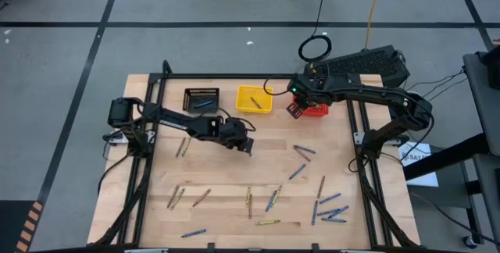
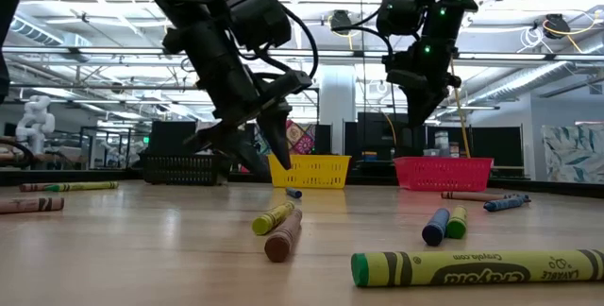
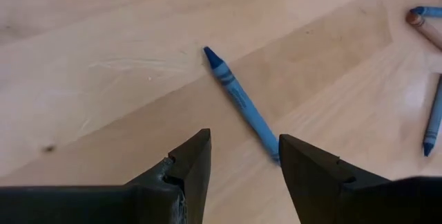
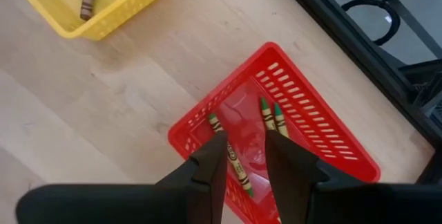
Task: Sort crayons
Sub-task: Put the blue crayon into the black bin
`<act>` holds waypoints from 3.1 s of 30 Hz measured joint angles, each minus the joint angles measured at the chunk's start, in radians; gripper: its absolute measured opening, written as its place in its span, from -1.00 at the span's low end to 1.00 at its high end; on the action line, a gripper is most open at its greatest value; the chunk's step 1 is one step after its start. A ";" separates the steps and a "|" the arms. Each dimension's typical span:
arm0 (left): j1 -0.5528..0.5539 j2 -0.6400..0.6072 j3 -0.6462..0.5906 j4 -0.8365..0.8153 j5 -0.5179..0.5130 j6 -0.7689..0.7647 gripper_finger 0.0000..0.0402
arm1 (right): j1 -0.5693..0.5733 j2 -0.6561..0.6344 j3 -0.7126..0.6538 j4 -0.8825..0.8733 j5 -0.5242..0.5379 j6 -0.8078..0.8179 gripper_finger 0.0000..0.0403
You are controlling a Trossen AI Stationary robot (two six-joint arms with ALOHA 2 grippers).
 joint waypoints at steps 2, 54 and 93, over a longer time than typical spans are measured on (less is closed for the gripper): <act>0.004 0.000 0.014 -0.012 -0.001 0.000 -0.13 | 0.000 0.000 0.000 -0.005 0.000 0.000 -0.57; -0.097 0.142 0.162 -0.069 -0.181 -0.236 -0.13 | 0.002 0.000 0.000 -0.103 -0.001 -0.065 -0.57; -0.079 0.190 0.166 -0.123 -0.179 -0.234 -0.13 | 0.002 0.000 0.000 -0.085 -0.003 -0.083 -0.57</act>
